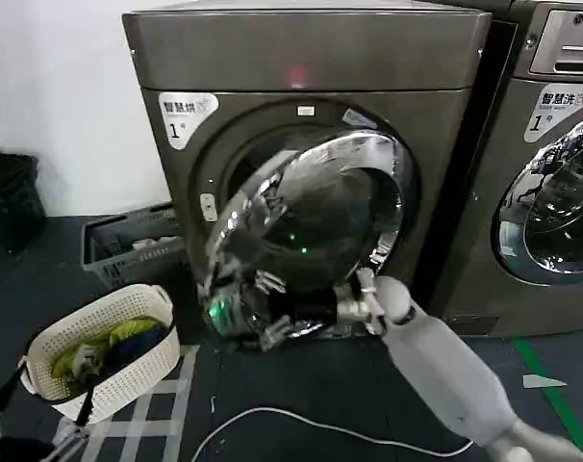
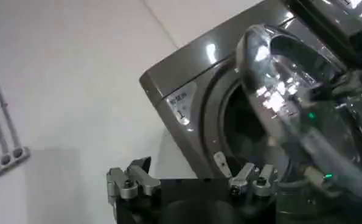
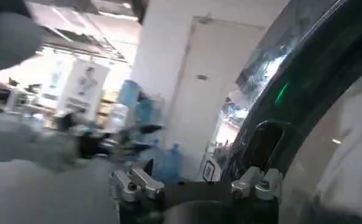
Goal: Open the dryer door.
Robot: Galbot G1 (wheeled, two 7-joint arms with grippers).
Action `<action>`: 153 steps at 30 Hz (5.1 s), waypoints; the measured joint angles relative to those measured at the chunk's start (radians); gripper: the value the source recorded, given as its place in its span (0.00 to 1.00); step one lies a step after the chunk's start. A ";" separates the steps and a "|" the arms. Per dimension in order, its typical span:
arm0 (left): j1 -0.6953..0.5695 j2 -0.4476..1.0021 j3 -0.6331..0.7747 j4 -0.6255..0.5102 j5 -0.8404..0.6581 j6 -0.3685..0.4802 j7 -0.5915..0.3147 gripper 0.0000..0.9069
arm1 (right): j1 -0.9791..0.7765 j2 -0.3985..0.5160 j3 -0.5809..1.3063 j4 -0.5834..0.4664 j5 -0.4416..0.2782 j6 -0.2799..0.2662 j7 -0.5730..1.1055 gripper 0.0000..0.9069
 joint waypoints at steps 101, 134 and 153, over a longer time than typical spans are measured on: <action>-1.037 0.437 1.166 0.474 0.020 0.155 0.000 1.00 | -1.140 0.547 1.742 0.350 -0.555 0.541 0.957 1.00; -1.375 0.139 1.589 0.719 0.057 0.150 -0.002 1.00 | -1.154 0.576 2.099 0.000 -0.502 0.331 1.427 1.00; -1.468 -0.047 1.677 0.962 0.186 0.188 -0.048 1.00 | -1.150 0.553 2.094 0.086 -0.480 0.215 1.388 1.00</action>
